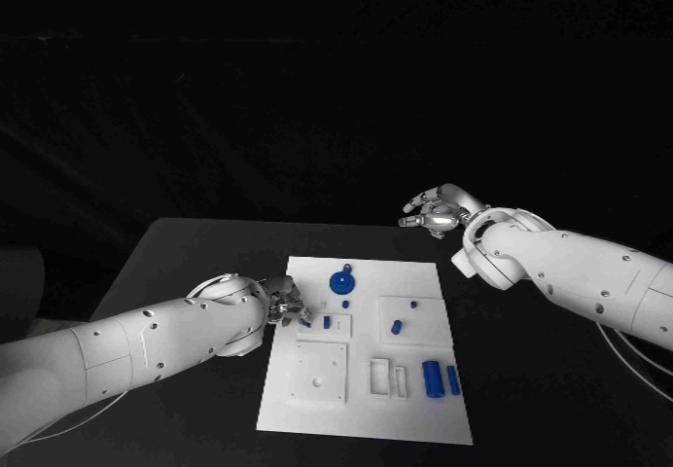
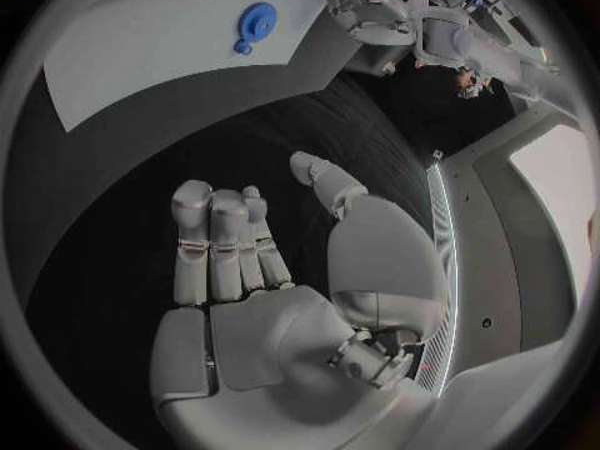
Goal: Assemble the parts on the task board
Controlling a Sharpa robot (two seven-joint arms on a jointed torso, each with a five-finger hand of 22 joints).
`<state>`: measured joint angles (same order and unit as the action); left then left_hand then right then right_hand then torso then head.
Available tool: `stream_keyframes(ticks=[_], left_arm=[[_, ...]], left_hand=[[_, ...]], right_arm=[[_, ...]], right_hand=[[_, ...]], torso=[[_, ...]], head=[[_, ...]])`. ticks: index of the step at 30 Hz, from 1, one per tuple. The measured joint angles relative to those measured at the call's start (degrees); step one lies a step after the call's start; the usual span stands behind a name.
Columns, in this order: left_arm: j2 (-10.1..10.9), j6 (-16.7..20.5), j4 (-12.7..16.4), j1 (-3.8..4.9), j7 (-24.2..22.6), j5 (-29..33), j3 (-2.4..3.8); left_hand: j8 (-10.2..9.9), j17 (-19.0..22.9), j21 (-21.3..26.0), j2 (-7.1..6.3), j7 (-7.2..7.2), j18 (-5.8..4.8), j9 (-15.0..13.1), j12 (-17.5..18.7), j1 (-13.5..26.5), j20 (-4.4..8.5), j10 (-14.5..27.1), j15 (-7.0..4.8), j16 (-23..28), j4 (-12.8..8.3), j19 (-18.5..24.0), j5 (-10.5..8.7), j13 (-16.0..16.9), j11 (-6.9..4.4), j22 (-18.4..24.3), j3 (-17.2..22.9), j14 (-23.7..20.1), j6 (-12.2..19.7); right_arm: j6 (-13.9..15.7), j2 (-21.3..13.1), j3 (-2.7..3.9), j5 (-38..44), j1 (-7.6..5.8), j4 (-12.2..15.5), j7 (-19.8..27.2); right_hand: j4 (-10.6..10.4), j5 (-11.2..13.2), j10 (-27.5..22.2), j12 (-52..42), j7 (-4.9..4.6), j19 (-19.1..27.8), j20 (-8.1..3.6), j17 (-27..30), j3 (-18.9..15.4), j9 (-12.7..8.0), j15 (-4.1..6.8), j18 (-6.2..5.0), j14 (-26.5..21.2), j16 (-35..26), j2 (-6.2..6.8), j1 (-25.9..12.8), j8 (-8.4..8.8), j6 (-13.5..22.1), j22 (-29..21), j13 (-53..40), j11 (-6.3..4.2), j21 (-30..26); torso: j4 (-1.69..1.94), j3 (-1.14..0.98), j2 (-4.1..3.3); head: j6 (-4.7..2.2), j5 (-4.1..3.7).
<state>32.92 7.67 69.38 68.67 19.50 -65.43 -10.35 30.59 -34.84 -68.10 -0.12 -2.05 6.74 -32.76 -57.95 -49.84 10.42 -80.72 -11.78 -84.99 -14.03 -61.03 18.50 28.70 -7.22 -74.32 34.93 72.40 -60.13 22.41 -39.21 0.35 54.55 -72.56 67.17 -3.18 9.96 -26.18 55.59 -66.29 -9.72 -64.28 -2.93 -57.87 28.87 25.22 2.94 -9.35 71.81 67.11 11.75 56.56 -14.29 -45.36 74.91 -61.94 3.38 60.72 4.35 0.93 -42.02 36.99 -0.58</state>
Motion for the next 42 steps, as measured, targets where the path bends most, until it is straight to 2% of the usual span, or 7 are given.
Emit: stream_keyframes(ticks=[23,30,33,36,39,42], left_arm=[[0.0,-0.6,0.2,-0.08,0.2,-0.6,0.02],[-0.1,-1.6,0.0,0.00,0.2,-0.7,0.08],[-0.1,-2.3,-0.1,0.04,0.2,-0.7,0.11],[-0.2,-2.9,-0.2,0.06,0.3,-0.8,0.11],[-0.4,-3.2,-0.3,0.09,0.3,-0.8,0.13],[-0.5,-3.5,-0.5,0.12,0.4,-0.8,0.14]], left_hand=[[0.1,0.0,0.0,0.01,0.00,0.04,0.0,-0.3,0.0,-0.01,0.0,-0.01,0.0,0.1,0.0,-0.60,0.0,0.01,0.0,-0.1,0.0,0.0],[0.7,0.0,0.0,0.44,0.00,0.10,0.0,-0.3,0.4,-0.01,0.0,-0.01,-0.2,0.1,0.0,-1.03,0.0,0.03,0.0,-0.2,0.0,0.0],[1.2,-0.1,-0.2,1.05,0.00,0.26,-0.1,-0.6,1.0,-0.01,0.0,-0.01,-0.2,0.6,0.0,-0.66,0.0,0.04,0.0,-0.6,0.0,0.0],[1.2,-0.1,-0.2,1.34,0.00,0.29,-2.2,-0.6,1.3,-0.01,0.0,-0.01,-0.2,0.6,0.0,0.86,0.0,-0.01,0.0,-0.6,0.0,0.0],[1.2,-0.1,-0.2,1.43,0.00,0.29,-3.8,-0.6,1.4,-0.02,0.2,-0.02,-0.2,0.6,0.0,0.96,0.0,-0.15,0.0,-0.6,0.0,0.0],[1.2,-0.1,-0.2,1.62,0.00,0.27,-4.1,-0.6,1.6,-0.02,0.2,-0.02,-0.2,0.7,0.0,0.96,0.0,-0.16,0.0,-0.6,0.0,0.0]], right_arm=[[0.0,0.0,0.00,0.0,0.17,-0.1,0.0],[0.0,0.0,0.00,0.0,0.20,-0.1,0.0],[0.0,0.0,0.00,0.0,0.20,-0.1,0.0],[-0.1,0.0,0.00,0.0,0.21,-0.1,0.0],[-0.1,0.0,0.00,0.0,0.21,-0.2,0.0],[-0.1,0.0,0.00,0.0,0.22,-0.2,0.0]], right_hand=[[-0.2,0.0,0.0,-0.2,0.09,0.0,0.00,0.0,-0.2,0.0,0.00,0.00,0.0,0.0,0.00,0.0,0.00,0.1,0.0,0.1,0.00,0.0],[-0.2,0.0,0.0,-0.2,0.10,0.0,0.00,0.0,-0.2,0.0,0.00,0.00,0.0,0.0,0.00,0.0,0.00,0.1,0.0,0.1,0.00,0.0],[-0.2,0.0,0.0,-0.2,0.10,0.0,0.00,0.0,-0.2,0.0,0.00,0.00,0.0,0.0,0.00,0.0,0.00,0.1,0.0,0.1,0.00,0.0],[-0.2,-0.2,0.0,-0.2,0.17,0.0,0.00,0.0,-0.2,0.0,0.00,0.00,0.0,0.0,0.00,0.0,0.00,0.2,0.0,0.1,0.00,0.0],[-0.2,-0.2,0.0,-0.2,0.06,0.0,0.00,0.0,-0.2,0.0,0.00,0.00,0.0,0.0,0.00,0.0,0.00,0.1,0.0,0.1,0.00,0.0],[-0.2,-0.2,0.0,-0.2,-0.02,0.0,0.00,0.0,-0.2,0.0,0.00,0.00,0.0,0.0,0.00,0.0,0.00,0.0,0.0,0.1,0.00,0.0]], torso=[[0.02,-0.02,0.01],[0.03,-0.01,0.01],[0.03,-0.01,0.01],[0.02,-0.01,0.02],[0.01,-0.01,0.02],[0.01,-0.01,0.02]], head=[[0.12,-0.08],[0.16,0.00],[0.20,0.01],[0.23,0.01],[0.24,0.01],[0.25,0.00]])
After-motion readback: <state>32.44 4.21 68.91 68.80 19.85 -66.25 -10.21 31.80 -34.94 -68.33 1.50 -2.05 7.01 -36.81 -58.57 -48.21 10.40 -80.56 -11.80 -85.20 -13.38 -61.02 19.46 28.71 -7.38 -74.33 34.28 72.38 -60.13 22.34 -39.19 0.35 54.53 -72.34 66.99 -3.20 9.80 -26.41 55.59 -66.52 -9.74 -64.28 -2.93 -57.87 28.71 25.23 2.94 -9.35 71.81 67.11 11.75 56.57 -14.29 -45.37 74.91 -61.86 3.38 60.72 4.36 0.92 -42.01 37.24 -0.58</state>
